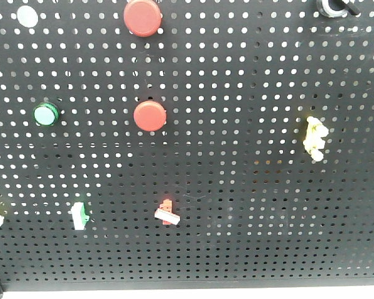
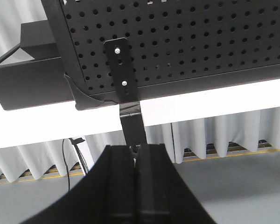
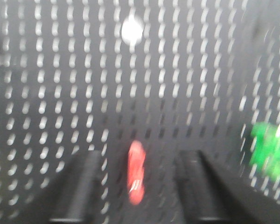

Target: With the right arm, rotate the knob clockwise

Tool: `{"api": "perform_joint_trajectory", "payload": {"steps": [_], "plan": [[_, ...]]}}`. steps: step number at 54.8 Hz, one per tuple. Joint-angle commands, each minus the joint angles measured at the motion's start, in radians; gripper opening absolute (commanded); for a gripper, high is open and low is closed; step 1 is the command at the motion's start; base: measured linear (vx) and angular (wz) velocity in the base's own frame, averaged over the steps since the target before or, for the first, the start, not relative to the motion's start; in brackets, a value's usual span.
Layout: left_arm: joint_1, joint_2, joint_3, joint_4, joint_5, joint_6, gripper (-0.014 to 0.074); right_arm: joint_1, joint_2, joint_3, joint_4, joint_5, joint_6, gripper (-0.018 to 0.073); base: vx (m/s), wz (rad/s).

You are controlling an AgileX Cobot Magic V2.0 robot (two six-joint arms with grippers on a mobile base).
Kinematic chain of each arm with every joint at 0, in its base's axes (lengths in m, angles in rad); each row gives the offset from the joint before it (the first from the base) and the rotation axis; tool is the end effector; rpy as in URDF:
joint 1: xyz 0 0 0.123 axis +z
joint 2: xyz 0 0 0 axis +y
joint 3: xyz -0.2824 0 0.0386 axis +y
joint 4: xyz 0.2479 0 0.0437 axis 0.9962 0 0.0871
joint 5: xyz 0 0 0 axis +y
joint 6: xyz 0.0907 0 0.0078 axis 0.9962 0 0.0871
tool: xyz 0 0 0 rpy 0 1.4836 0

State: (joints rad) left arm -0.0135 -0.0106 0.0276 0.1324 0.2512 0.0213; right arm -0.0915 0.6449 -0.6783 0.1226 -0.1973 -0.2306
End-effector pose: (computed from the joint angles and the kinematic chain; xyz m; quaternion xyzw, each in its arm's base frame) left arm 0.0554 0.0023 0.1818 0.0520 0.7656 0.0562 0.6387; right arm 0.1296 -0.0141 0.4038 0.0042 0.5869 -0.0886 0.8048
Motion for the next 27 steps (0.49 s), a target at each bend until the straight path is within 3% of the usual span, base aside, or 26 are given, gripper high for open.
{"api": "perform_joint_trajectory", "payload": {"steps": [1,7,12,21,27], "plan": [[-0.003,-0.017,0.027,-0.008,-0.077,-0.001,-0.0006,0.001,0.011,-0.065,-0.164,-0.032,-0.031,0.0461,0.0,0.0],[-0.003,-0.017,0.027,-0.008,-0.077,-0.001,-0.0006,0.012,0.065,-0.151,-0.386,0.058,-0.016,0.0461,0.0,0.0],[-0.003,-0.017,0.027,-0.008,-0.077,-0.001,-0.0006,0.054,0.119,-0.235,-0.515,0.105,-0.016,0.0461,0.0,0.0],[-0.003,-0.017,0.027,-0.008,-0.077,-0.001,-0.0006,0.21,0.252,-0.391,-0.58,0.115,-0.017,0.0461,0.0,0.0],[-0.003,-0.017,0.027,-0.008,-0.077,-0.001,-0.0006,0.321,0.355,-0.515,-0.635,0.197,-0.044,0.0461,0.0,0.0]]}}
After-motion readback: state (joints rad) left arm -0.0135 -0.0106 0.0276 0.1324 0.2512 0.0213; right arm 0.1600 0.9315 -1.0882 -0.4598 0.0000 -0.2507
